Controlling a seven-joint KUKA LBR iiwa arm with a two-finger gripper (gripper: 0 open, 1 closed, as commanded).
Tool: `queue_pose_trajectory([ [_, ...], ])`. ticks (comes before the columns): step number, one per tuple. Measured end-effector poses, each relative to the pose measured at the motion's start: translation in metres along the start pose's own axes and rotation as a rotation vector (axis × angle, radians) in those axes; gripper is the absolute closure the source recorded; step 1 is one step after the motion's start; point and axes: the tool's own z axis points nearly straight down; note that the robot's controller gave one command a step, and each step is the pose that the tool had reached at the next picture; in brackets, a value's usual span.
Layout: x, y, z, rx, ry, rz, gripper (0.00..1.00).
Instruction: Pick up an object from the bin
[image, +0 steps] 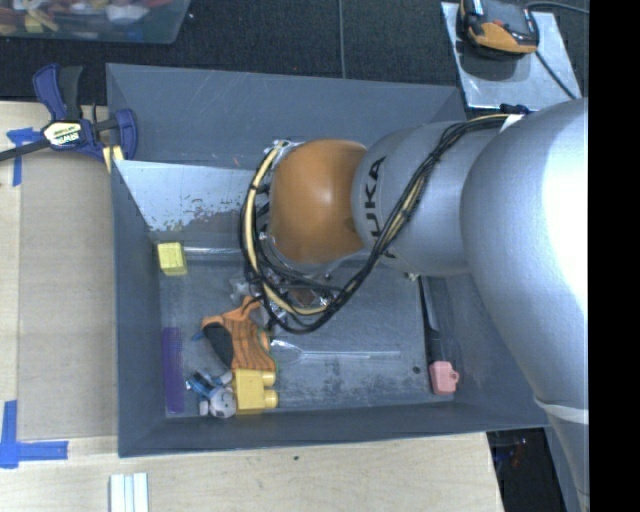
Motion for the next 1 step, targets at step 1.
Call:
queue_pose_trajectory([
  [1, 0.0, 0.0, -0.0001, 0.0, 0.0, 0.0, 1.0],
])
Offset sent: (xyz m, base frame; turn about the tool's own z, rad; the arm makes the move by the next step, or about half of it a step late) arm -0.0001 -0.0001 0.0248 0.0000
